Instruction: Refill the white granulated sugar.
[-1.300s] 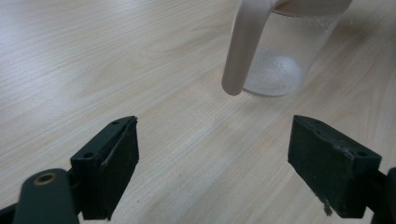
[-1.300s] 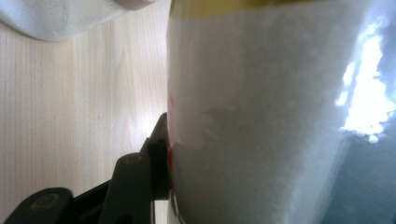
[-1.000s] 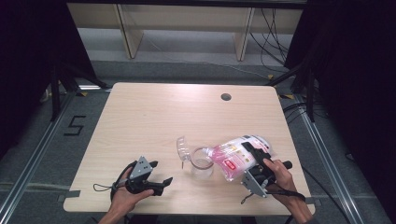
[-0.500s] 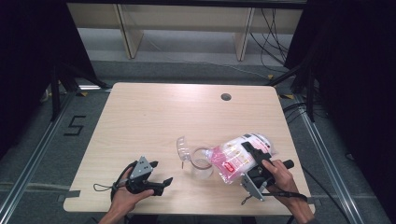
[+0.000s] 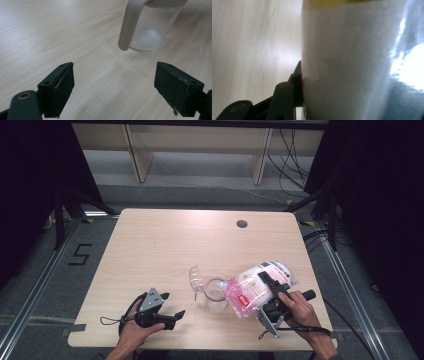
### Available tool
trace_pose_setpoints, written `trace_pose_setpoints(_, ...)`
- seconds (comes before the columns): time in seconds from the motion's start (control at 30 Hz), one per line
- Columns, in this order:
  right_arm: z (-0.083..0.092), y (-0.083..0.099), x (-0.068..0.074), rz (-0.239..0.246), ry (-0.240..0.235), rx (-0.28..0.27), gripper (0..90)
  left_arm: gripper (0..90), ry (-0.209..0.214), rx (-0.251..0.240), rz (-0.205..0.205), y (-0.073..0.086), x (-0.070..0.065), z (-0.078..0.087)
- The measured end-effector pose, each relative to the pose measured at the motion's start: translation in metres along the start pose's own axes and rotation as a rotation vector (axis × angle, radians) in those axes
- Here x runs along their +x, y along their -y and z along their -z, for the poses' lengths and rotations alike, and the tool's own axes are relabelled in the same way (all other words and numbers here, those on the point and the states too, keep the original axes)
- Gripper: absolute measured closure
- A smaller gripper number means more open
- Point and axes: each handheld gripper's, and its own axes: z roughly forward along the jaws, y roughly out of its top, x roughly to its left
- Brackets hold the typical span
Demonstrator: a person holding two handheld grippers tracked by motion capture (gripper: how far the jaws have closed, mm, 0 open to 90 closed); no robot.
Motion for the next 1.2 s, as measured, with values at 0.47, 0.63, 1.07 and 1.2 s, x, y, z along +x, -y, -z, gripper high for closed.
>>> trace_pose_setpoints(0.47, 0.0014, -0.003, -0.0054, 0.108, 0.014, 0.034, 56.1, 16.1, 0.0, -0.004, -0.004, -0.0002, 0.0017, 0.0002)
trace_pose_setpoints(0.63, 0.0016, -0.0049, -0.0055, 0.134, 0.018, 0.045, 56.3, 16.0, -0.002, -0.005, 0.003, 0.0, 0.0012, -0.0001)
trace_pose_setpoints(1.07, -0.001, -0.0074, -0.0042, 0.193, 0.041, 0.01, 57.0, 16.0, -0.002, -0.005, 0.003, 0.0, 0.0016, 0.0003)
trace_pose_setpoints(1.2, -0.0007, -0.0075, -0.0046, 0.21, 0.051, 0.014, 57.3, 16.1, -0.001, -0.006, -0.003, -0.0001, 0.0018, 0.0003)
